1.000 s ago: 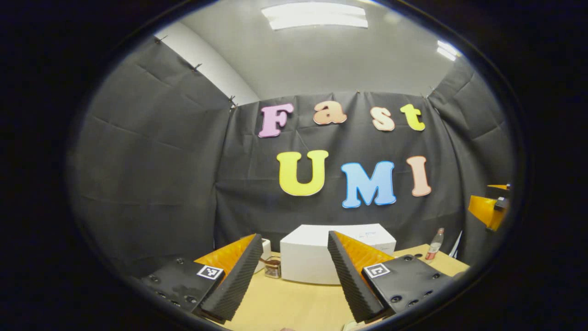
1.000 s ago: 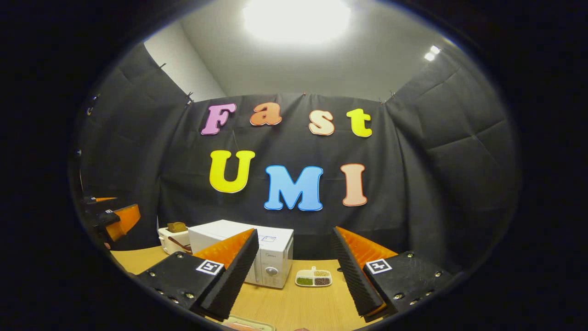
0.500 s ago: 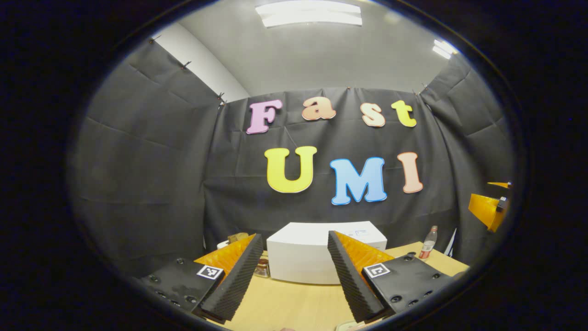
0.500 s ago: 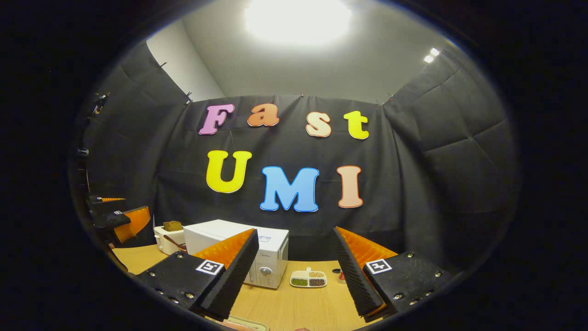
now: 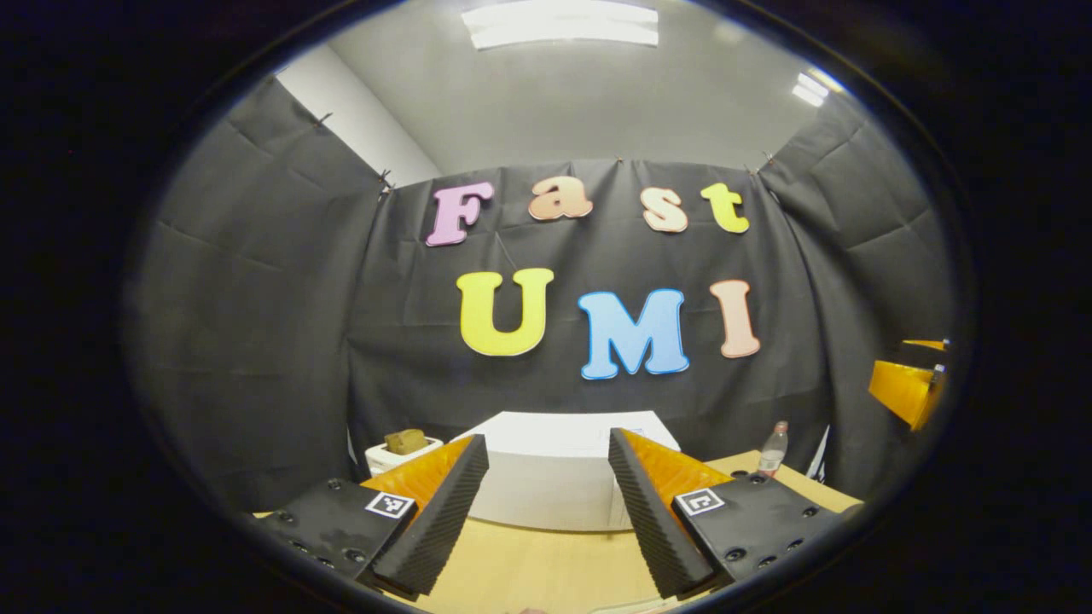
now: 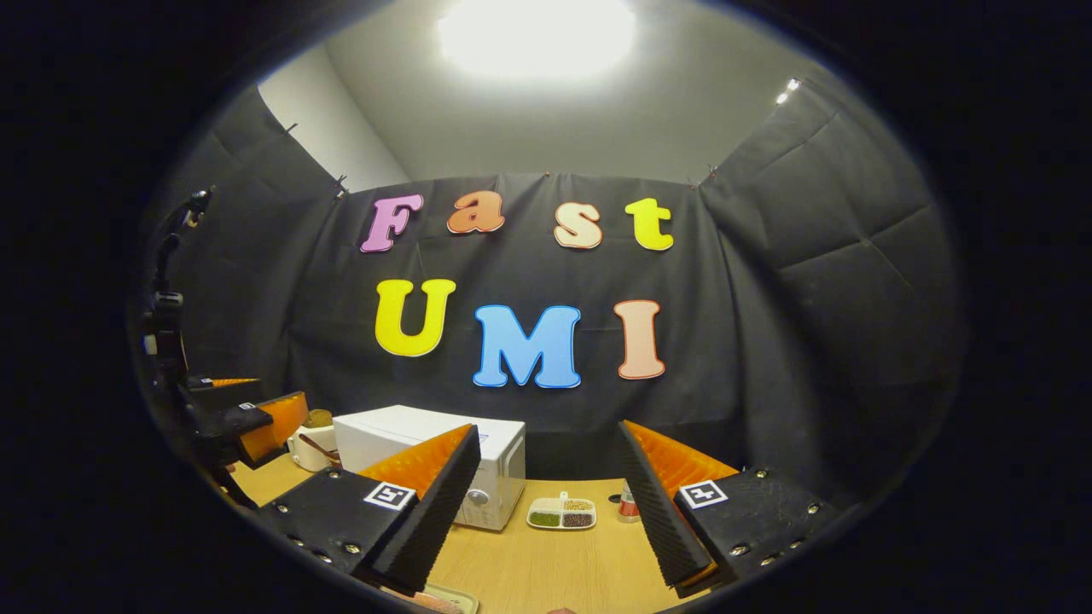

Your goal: Open the microwave oven with the left hand, put the food in, and close the microwave oven.

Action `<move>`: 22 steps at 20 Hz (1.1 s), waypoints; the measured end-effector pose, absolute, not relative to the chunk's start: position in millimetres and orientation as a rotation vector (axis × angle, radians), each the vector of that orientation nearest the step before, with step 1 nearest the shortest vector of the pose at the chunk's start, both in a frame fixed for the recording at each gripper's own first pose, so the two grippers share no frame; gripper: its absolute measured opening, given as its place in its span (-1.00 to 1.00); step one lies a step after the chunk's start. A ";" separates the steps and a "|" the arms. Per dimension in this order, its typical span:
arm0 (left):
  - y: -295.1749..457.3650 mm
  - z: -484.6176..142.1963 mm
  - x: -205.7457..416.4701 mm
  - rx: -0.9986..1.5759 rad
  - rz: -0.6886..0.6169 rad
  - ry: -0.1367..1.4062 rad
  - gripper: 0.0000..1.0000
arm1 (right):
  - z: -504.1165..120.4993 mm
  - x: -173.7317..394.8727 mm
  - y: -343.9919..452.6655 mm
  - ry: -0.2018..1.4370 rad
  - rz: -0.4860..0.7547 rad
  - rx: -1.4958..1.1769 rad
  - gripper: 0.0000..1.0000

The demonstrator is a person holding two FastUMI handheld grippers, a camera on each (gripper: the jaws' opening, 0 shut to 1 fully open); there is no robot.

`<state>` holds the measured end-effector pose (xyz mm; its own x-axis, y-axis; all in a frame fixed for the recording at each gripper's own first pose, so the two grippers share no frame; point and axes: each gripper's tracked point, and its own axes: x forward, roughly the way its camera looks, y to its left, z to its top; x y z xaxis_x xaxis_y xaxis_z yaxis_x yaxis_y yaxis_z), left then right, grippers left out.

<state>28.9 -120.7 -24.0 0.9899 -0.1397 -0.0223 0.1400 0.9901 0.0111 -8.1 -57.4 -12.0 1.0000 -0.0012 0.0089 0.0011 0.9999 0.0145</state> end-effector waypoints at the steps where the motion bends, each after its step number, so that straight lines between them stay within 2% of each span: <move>1: -130.2 -28.1 32.2 0.017 -0.146 0.015 0.89 | -14.0 -8.7 -61.2 -0.011 0.014 0.017 0.94; 4: -158.4 -40.4 47.0 0.038 -0.178 0.016 0.90 | -19.8 -6.0 -73.7 -0.007 0.029 0.015 0.93; 10: -203.1 -74.6 102.0 0.052 -0.270 0.028 0.90 | -26.4 3.2 -85.6 0.011 -0.038 0.014 0.93; 22: -249.4 -208.3 204.6 0.024 -0.405 0.193 0.89 | -30.5 10.4 -80.2 0.048 -0.212 -0.072 0.93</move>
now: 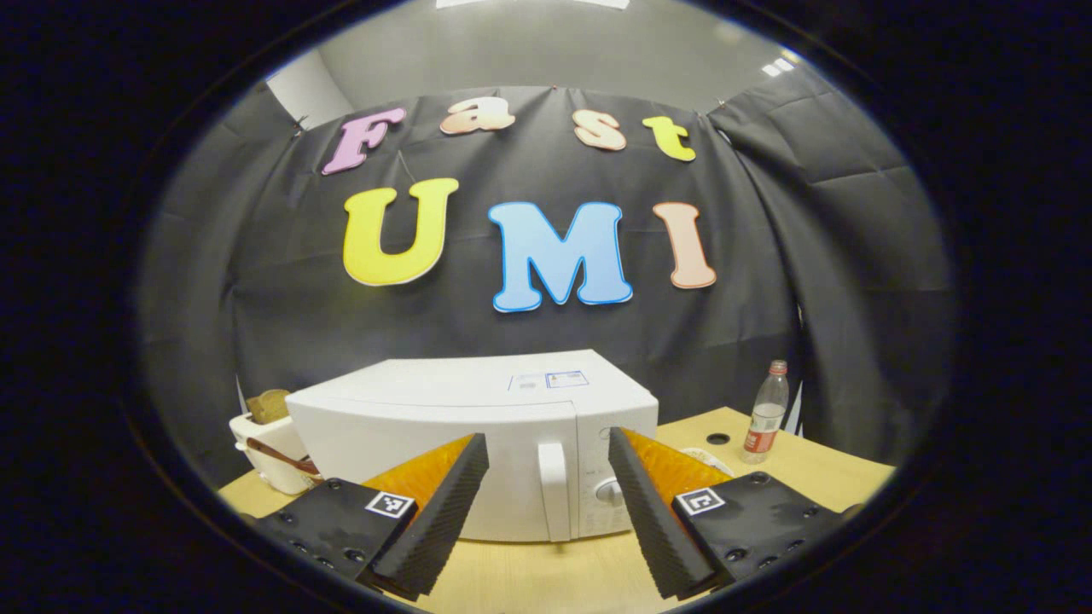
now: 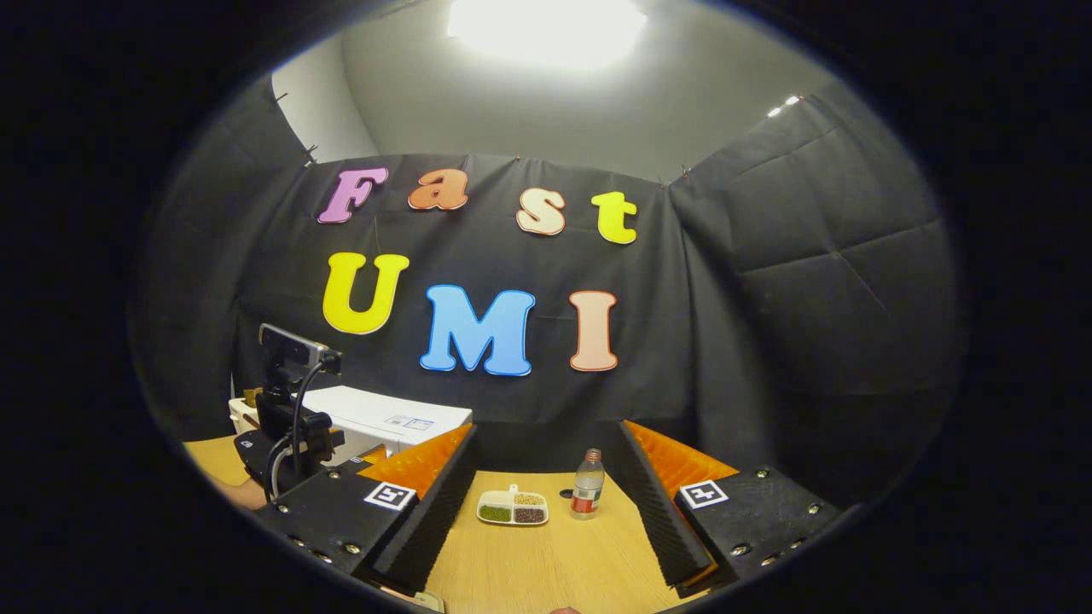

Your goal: Open the microwave oven with the left hand, put the food in, and close the microwave oven.

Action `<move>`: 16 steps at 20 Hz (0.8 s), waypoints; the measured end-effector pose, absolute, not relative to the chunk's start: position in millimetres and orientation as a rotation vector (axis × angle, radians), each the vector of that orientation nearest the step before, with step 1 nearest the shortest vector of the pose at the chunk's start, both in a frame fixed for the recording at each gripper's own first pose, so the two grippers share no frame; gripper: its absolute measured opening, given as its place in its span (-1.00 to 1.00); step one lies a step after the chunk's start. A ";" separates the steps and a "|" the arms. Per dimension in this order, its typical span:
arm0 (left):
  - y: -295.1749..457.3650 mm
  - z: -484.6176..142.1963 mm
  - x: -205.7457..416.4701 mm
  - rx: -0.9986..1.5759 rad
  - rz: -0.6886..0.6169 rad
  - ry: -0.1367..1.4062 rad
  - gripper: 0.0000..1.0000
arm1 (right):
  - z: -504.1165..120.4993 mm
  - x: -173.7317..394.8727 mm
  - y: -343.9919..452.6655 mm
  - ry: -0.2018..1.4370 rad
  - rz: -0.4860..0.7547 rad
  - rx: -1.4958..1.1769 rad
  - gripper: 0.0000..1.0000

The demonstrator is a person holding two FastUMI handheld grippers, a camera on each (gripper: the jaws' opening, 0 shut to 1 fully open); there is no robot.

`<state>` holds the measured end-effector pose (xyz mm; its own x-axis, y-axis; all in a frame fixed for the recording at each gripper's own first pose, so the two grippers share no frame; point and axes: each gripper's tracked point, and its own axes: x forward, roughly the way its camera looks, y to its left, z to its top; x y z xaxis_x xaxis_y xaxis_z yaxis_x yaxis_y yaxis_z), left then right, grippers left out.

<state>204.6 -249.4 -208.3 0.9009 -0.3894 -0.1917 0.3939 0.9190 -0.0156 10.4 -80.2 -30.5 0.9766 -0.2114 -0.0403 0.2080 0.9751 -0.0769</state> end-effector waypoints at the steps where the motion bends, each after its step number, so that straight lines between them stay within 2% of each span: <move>1: -252.3 -220.2 211.1 0.015 -0.411 0.215 0.89 | -32.7 9.8 -78.8 0.058 -0.221 -0.080 0.93; 3: -254.8 -240.6 223.7 0.015 -0.409 0.250 0.90 | -35.0 8.9 -77.3 0.074 -0.240 -0.093 0.93; 6: -262.5 -266.1 237.7 0.025 -0.426 0.289 0.73 | -39.2 8.0 -75.4 0.097 -0.265 -0.108 0.94; 7: -266.5 -271.8 240.7 0.028 -0.439 0.300 0.65 | -42.0 6.9 -74.0 0.107 -0.268 -0.109 0.94; 8: -270.1 -276.1 242.6 0.035 -0.450 0.306 0.45 | -44.4 7.3 -72.5 0.118 -0.270 -0.113 0.93; 11: -276.1 -275.0 247.1 0.036 -0.463 0.293 0.17 | -45.3 8.9 -68.2 0.131 -0.272 -0.124 0.94; 12: -277.4 -273.8 247.5 0.041 -0.460 0.289 -0.02 | -42.9 11.0 -65.8 0.128 -0.269 -0.127 0.94; 15: -274.5 -275.5 245.8 0.047 -0.452 0.295 -0.10 | -38.8 12.0 -63.2 0.113 -0.263 -0.145 0.94; 16: -275.6 -274.7 250.3 0.037 -0.448 0.287 -0.29 | -38.5 12.9 -62.8 0.111 -0.259 -0.148 0.94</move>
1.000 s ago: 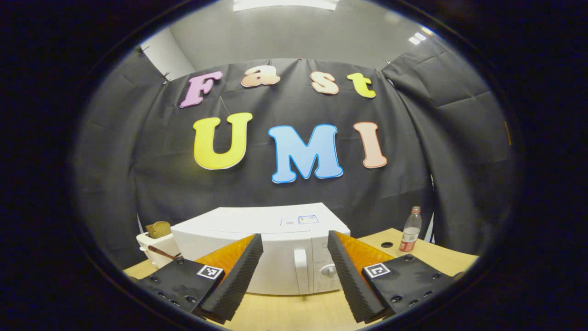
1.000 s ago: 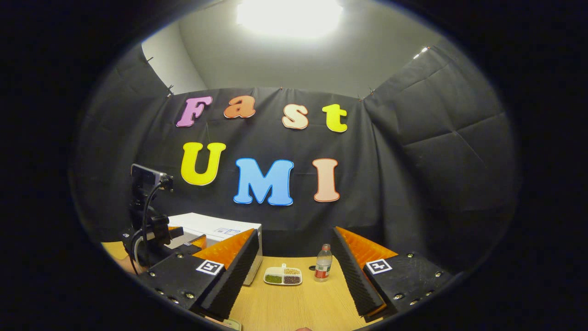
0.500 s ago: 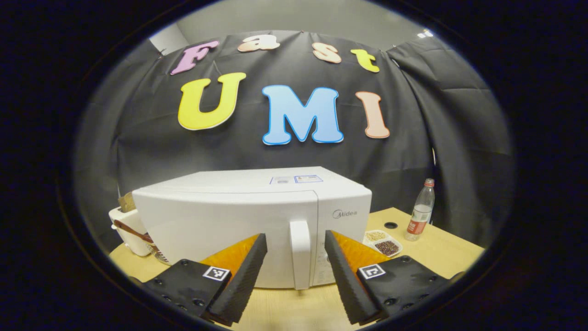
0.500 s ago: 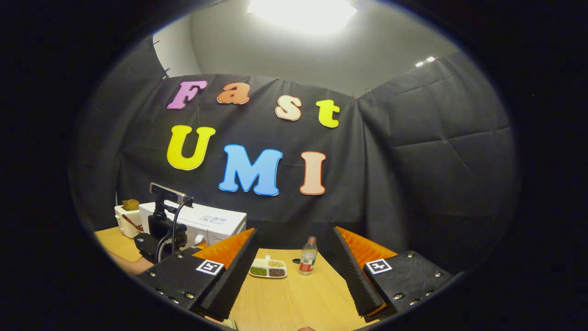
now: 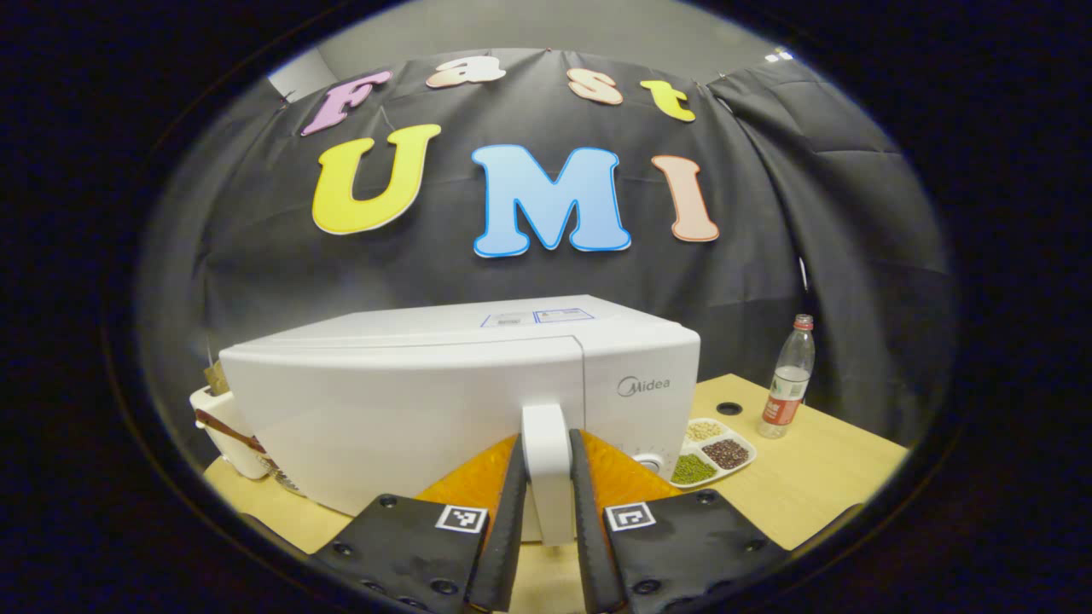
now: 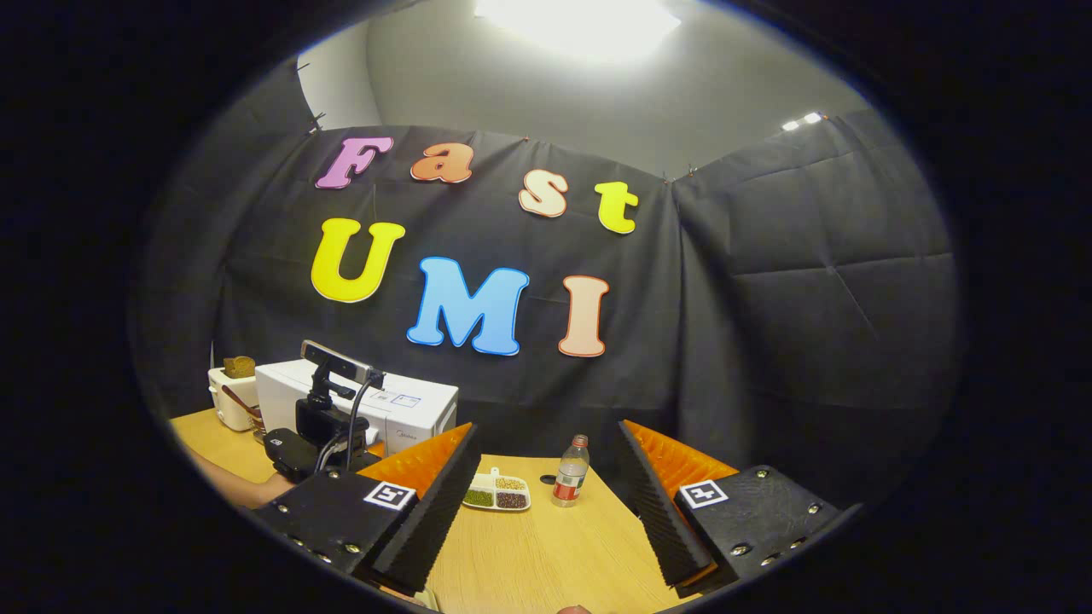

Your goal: Open the microwave oven with the left hand, put the food in, and close the microwave oven.

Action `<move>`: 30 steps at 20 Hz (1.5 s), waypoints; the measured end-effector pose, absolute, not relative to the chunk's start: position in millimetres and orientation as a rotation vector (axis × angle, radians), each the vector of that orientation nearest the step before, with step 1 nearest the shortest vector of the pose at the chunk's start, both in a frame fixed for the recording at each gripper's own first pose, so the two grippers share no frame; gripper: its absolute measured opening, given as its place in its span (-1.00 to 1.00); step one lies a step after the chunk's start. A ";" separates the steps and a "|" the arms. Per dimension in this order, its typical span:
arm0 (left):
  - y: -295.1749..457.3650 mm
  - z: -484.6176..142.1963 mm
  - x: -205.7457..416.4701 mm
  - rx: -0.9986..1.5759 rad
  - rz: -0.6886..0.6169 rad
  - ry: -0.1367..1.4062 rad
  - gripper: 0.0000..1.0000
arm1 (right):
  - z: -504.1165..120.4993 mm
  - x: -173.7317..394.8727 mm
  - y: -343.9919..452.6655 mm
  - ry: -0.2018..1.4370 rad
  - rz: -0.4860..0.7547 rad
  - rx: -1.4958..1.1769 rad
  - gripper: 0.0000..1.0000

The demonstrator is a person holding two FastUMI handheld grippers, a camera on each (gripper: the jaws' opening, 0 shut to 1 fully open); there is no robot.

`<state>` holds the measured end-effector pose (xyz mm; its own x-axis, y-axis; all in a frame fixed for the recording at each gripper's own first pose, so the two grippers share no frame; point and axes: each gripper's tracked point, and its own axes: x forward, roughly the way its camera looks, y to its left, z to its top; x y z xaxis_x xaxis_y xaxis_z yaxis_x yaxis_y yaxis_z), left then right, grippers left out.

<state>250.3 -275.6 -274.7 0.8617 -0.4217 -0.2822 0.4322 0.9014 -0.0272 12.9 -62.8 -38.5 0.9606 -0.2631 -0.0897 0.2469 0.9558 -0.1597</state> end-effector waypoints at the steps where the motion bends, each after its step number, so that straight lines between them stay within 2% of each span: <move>1: -276.5 -277.4 247.8 0.039 -0.450 0.297 -0.26 | -40.0 13.7 -61.9 0.112 -0.255 -0.149 0.94; 5: -275.7 -278.1 248.3 0.041 -0.451 0.322 -0.31 | -50.1 11.8 -65.7 0.145 -0.247 -0.131 0.94; 9: -272.7 -274.1 245.6 0.048 -0.434 0.334 -0.61 | -39.8 7.4 -66.9 0.124 -0.231 -0.152 0.94; 10: -272.6 -274.4 245.7 0.045 -0.429 0.339 -0.75 | -37.1 7.6 -67.4 0.115 -0.227 -0.164 0.94; 12: -269.0 -275.4 240.6 0.023 -0.408 0.366 -0.82 | -33.8 5.0 -66.8 0.105 -0.212 -0.176 0.94; 13: -261.4 -279.2 227.7 0.017 -0.394 0.392 -0.82 | -33.8 4.4 -66.5 0.102 -0.205 -0.180 0.94; 15: -250.2 -260.8 205.8 0.035 -0.394 0.325 -0.82 | -37.6 4.5 -67.5 0.100 -0.195 -0.177 0.93; 22: -207.1 -259.4 157.9 0.066 -0.382 0.353 -0.82 | -45.4 11.2 -44.5 0.097 -0.054 -0.107 0.94; 30: -149.7 -252.0 113.7 0.122 -0.215 0.389 -0.75 | -49.4 -9.5 -32.2 0.074 0.137 -0.106 0.94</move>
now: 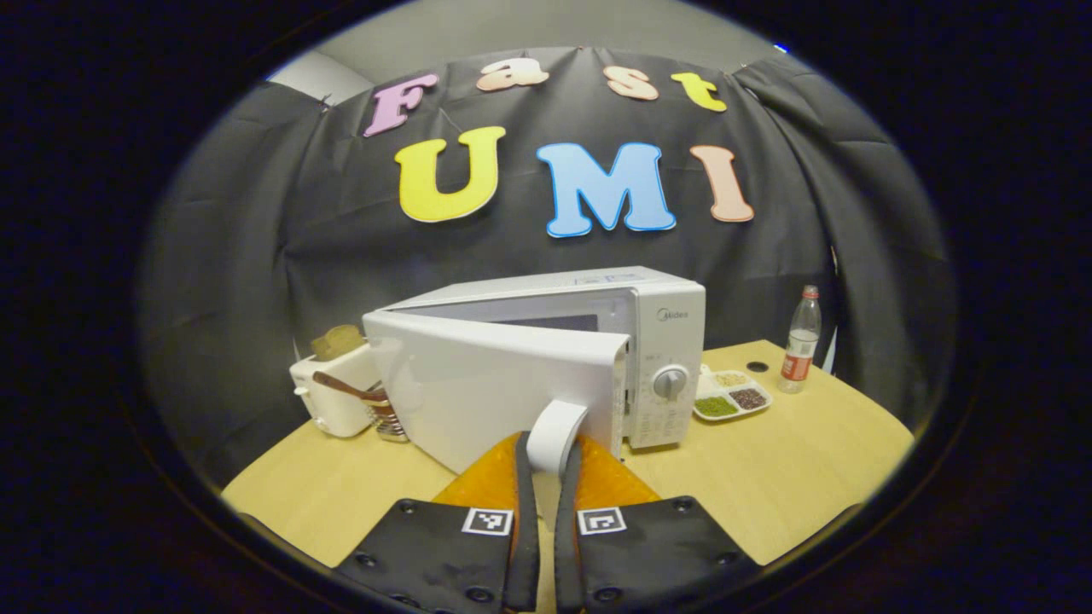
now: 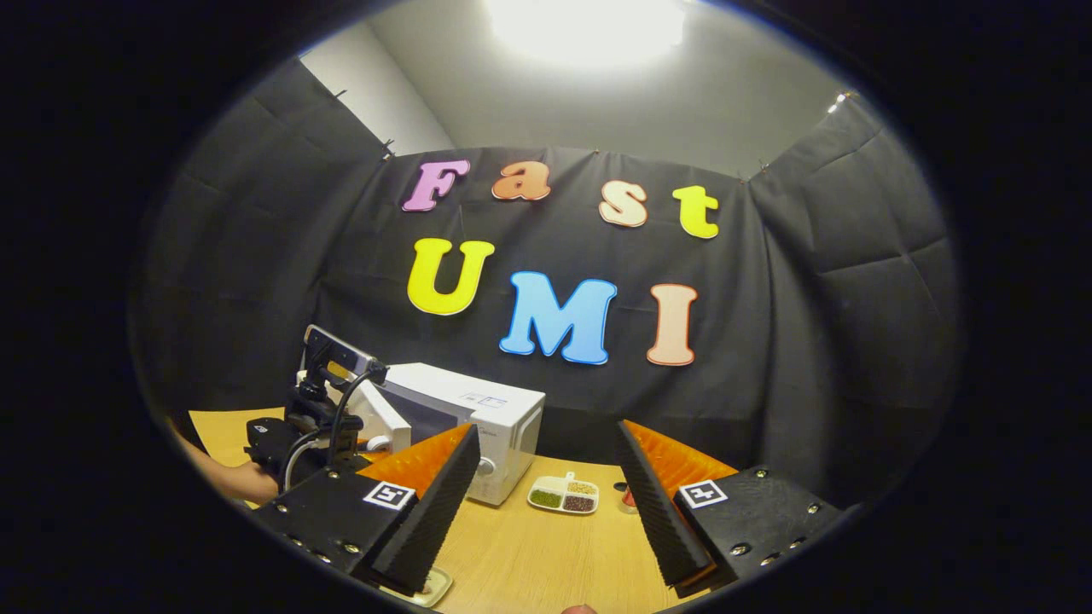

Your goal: Open the microwave oven with the left hand, put the food in, and close the microwave oven.

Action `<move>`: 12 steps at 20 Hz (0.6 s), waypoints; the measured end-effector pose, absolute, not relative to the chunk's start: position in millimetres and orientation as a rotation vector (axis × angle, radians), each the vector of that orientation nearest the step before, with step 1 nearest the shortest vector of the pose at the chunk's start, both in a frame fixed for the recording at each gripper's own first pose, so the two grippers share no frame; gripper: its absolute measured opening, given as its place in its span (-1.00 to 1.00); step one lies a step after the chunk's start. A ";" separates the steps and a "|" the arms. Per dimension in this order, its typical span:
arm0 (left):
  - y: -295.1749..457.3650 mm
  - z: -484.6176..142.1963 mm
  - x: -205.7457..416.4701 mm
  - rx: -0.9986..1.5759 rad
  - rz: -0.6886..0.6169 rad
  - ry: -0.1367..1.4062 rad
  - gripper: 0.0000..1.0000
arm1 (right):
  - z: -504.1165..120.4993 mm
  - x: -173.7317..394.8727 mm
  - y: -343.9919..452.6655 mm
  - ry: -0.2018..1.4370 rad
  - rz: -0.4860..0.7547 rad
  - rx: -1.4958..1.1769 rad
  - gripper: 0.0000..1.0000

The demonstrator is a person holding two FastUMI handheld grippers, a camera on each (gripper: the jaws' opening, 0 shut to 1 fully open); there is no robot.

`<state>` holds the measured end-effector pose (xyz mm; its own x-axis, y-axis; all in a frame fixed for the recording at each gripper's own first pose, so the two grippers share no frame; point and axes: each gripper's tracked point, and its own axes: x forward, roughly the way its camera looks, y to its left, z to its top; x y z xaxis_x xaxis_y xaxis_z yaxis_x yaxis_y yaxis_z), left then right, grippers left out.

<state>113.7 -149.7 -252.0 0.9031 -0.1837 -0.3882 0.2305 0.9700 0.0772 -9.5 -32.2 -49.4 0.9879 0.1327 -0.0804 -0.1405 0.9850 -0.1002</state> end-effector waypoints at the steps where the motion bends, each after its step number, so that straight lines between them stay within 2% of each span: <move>1: -142.4 -251.9 108.2 0.130 -0.192 0.392 -0.72 | -49.7 -12.8 -33.1 0.072 0.159 -0.102 0.94; 6: -99.2 -249.0 84.5 0.148 -0.098 0.405 -0.71 | -44.1 -18.7 -29.1 0.056 0.223 -0.085 0.94; 12: -62.3 -247.3 71.7 0.153 -0.111 0.413 -0.72 | -38.9 -11.4 6.4 0.054 0.235 -0.063 0.94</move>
